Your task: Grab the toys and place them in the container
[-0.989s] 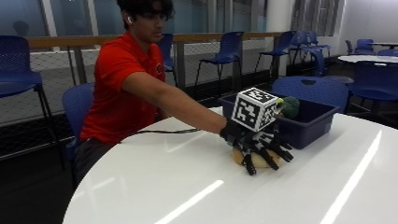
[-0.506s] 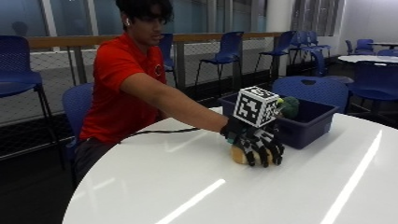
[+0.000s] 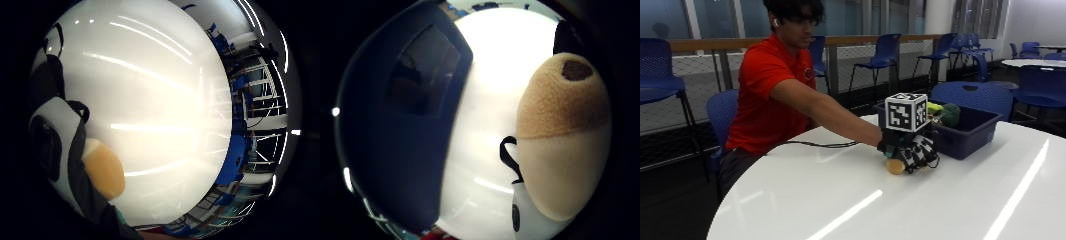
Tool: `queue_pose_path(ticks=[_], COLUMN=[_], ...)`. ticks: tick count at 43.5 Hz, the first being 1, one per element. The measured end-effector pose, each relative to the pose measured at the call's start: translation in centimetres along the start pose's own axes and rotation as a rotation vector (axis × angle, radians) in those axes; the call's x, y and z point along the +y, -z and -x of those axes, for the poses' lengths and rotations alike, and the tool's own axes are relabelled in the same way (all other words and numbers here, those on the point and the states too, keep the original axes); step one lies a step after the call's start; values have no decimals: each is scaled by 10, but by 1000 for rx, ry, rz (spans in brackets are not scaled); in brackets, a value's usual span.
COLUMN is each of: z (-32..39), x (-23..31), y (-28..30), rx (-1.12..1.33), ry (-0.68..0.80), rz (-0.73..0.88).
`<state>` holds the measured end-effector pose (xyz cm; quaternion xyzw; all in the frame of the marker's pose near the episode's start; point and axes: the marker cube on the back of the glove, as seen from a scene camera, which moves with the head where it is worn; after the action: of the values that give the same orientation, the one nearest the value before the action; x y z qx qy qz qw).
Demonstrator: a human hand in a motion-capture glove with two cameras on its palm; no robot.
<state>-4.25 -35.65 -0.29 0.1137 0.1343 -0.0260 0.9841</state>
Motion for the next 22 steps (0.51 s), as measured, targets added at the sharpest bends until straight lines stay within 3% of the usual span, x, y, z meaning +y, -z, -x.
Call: queue_pose_path(ticks=[12, 22], z=[-1, -7], x=[12, 26], y=[25, 101], rx=[-37, -28], ry=[10, 2], rz=[53, 60])
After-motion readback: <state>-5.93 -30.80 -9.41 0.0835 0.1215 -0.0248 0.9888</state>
